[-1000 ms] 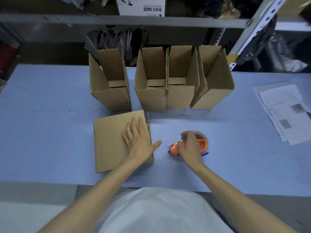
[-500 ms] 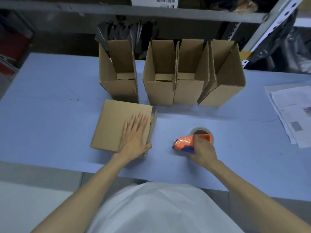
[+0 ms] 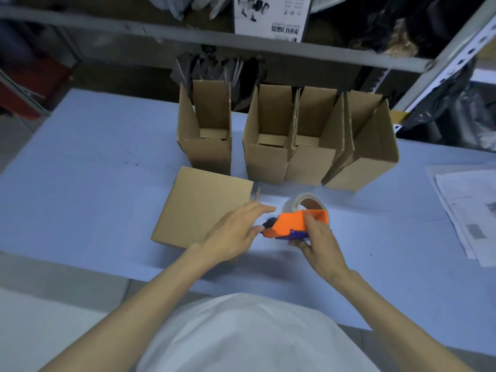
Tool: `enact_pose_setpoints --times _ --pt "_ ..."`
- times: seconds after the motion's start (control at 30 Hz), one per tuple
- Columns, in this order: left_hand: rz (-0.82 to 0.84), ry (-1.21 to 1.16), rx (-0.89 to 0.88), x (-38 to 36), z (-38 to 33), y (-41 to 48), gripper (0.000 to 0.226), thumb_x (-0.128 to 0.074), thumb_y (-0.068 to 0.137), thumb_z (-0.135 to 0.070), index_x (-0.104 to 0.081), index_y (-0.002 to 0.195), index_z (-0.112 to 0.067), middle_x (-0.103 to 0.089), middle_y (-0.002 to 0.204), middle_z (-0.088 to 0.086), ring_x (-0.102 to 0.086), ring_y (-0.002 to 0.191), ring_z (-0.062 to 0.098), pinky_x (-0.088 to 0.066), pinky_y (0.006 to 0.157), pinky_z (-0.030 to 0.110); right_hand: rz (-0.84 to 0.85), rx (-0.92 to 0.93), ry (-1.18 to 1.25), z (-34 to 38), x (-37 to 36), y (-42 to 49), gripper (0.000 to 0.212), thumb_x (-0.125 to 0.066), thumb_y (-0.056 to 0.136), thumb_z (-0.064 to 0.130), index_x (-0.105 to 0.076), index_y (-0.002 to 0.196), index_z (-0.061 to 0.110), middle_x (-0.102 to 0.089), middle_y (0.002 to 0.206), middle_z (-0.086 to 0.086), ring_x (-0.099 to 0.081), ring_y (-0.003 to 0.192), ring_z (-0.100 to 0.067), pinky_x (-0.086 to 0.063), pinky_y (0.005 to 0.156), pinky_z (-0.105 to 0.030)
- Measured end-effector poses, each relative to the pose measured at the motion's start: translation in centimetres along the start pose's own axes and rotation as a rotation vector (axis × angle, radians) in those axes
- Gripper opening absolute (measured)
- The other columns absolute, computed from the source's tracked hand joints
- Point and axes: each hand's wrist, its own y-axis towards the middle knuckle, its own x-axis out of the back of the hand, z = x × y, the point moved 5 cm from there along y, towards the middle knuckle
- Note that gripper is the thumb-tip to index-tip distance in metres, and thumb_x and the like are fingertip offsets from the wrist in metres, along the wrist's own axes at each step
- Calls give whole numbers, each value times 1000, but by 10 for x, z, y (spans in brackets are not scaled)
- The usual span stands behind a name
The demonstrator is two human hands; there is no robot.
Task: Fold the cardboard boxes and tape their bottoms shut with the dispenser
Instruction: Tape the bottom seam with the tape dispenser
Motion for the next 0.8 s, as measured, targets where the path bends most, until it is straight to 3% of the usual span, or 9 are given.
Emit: enact_pose_setpoints --times 0.1,0.17,0.3,0.37,0.47,0.57,0.67,0.8 --pt "-22 -13 30 7 -3 3 30 -55 94 -9 -59 123 -16 -64 114 -3 -59 103 14 -47 88 26 13 56 26 7 2 6 41 -70 80 -1 -51 115 4 -53 92 7 -49 78 1 -35 65 1" --pt "-62 -31 63 12 -3 4 25 -58 93 -10 -61 116 -16 -66 104 -3 -61 94 13 -50 83 29 51 48 19 5 3 9 42 -72 80 5 -50 116 6 -51 92 8 -48 80 2 -35 64 -3" --pt "-68 -82 129 17 0 7 4 -65 89 -17 -66 93 -17 -62 92 -3 -59 84 10 -51 78 32 133 10 43 -1 3 10 41 -74 80 16 -50 114 15 -55 95 3 -49 82 -16 -36 67 -20" --pt "-65 -116 170 16 2 7 2 -65 90 -19 -65 87 -19 -61 91 -4 -57 86 9 -50 78 29 182 15 97 1 5 10 38 -75 79 16 -51 106 26 -58 90 7 -52 80 -16 -40 67 -18" --pt "-41 -246 229 12 5 5 4 -60 92 -16 -62 89 -16 -63 89 -6 -59 84 7 -49 75 22 276 -20 158 5 9 10 39 -78 76 21 -51 103 27 -60 90 10 -55 78 -10 -41 65 -15" --pt "-31 -368 294 10 7 4 3 -59 93 -11 -61 90 -11 -65 83 -1 -62 76 11 -51 71 24 316 -60 212 9 16 12 49 -84 68 32 -48 101 34 -61 88 19 -58 72 1 -42 60 -11" --pt "1 -429 368 9 10 6 5 -58 93 -13 -61 90 -10 -66 81 2 -65 77 15 -54 73 28 372 -118 225 13 18 12 65 -90 52 39 -45 98 29 -64 82 9 -61 54 -6 -49 49 -23" --pt "-10 -497 489 10 18 6 11 -61 93 -17 -63 86 -9 -69 80 8 -68 79 20 -57 73 28 232 -42 135 21 18 13 57 -87 60 43 -46 98 30 -64 81 13 -62 62 -9 -50 52 -21"
